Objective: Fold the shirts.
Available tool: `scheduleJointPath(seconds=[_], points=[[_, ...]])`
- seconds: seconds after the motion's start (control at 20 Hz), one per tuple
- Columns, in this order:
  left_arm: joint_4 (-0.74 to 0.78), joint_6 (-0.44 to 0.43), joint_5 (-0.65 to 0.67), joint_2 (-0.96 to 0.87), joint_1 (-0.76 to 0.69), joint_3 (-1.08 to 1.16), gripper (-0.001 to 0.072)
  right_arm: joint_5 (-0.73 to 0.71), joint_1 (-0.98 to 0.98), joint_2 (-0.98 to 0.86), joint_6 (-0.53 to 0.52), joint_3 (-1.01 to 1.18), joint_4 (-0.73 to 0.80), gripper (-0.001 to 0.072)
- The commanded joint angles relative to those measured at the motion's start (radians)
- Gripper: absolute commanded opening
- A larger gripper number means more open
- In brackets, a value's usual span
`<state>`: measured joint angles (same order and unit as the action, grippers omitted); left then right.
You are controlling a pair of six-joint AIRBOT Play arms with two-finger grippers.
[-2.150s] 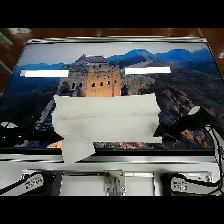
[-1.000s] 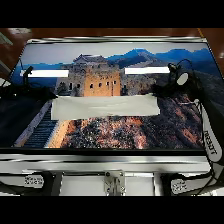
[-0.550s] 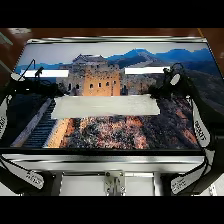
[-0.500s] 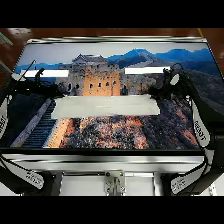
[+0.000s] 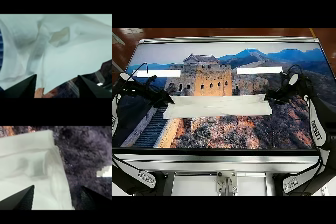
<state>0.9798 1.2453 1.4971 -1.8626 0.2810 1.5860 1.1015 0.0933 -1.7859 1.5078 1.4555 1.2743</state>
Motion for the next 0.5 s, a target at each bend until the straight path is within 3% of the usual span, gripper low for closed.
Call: scheduleJointPath(seconds=[0.0, 0.1, 0.35, 0.45], points=[[-0.045, -0.004, 0.064, 0.016, 0.029, 0.008, 0.0598, 0.061, 0.095, -0.037, -0.074, 0.0, -0.231, 0.0678], [-0.046, -0.014, 0.068, 0.034, 0.026, 0.008, 0.0598, 0.048, 0.116, -0.076, -0.136, 0.001, -0.365, 0.0678], [-0.129, -0.014, 0.077, 0.06, 0.011, 0.008, 0.0598, 0.019, 0.088, -0.179, -0.156, 0.001, -0.483, 0.0677], [-0.143, -0.033, 0.074, 0.062, -0.002, 0.008, 0.0598, -0.008, 0.075, -0.18, -0.236, 0.001, -0.537, 0.0448]])
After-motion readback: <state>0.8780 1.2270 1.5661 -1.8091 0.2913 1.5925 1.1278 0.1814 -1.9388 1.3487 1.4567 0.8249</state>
